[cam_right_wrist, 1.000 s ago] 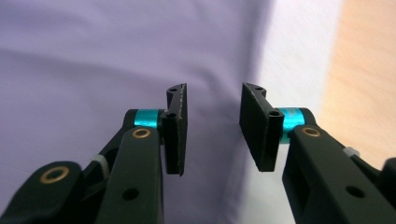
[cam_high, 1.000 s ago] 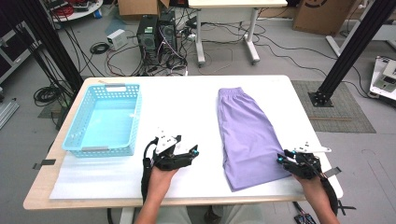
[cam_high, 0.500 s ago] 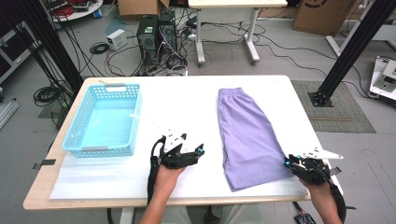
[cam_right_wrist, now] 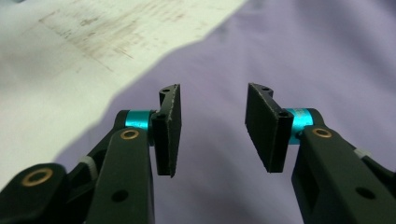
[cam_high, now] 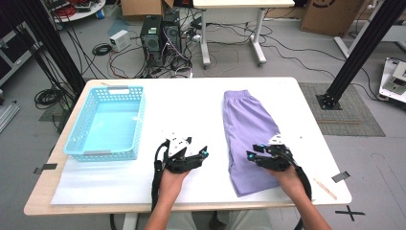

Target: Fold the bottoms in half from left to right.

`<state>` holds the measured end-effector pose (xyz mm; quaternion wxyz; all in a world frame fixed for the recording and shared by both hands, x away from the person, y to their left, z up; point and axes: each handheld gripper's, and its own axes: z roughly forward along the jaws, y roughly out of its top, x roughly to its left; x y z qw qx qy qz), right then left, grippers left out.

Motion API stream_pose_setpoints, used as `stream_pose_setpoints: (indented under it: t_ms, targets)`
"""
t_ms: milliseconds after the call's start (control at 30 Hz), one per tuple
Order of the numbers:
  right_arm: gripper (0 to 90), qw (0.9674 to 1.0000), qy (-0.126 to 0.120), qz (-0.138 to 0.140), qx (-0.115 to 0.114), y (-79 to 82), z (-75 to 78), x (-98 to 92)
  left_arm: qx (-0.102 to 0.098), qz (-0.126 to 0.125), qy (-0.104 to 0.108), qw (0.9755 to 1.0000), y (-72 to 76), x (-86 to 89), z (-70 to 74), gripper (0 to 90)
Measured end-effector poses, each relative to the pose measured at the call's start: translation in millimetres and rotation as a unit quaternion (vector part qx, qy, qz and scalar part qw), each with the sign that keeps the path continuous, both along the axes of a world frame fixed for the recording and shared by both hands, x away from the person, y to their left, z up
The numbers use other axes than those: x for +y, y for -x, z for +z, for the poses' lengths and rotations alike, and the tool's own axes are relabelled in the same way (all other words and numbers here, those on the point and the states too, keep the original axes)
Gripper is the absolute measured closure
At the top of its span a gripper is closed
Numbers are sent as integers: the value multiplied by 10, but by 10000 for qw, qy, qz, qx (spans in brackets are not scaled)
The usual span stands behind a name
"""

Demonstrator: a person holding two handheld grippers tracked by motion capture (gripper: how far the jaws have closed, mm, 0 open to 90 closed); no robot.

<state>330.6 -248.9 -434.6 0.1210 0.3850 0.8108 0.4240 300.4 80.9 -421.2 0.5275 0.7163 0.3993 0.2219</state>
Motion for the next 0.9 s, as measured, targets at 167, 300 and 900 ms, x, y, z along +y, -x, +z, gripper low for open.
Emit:
stream_pose_setpoints:
  t_ms: [167,300,900]
  targets:
    - [594,9982,447,191,350,-199,-121,345,-137,75,-9,9999,70,69,0,332]
    - [565,9978,560,257,257,-168,-127,475,-143,135,40,9998,81,112,-11,332]
    - [745,9830,1068,-1479,-208,55,-49,-769,-235,181,24,9996,103,83,-31,327]
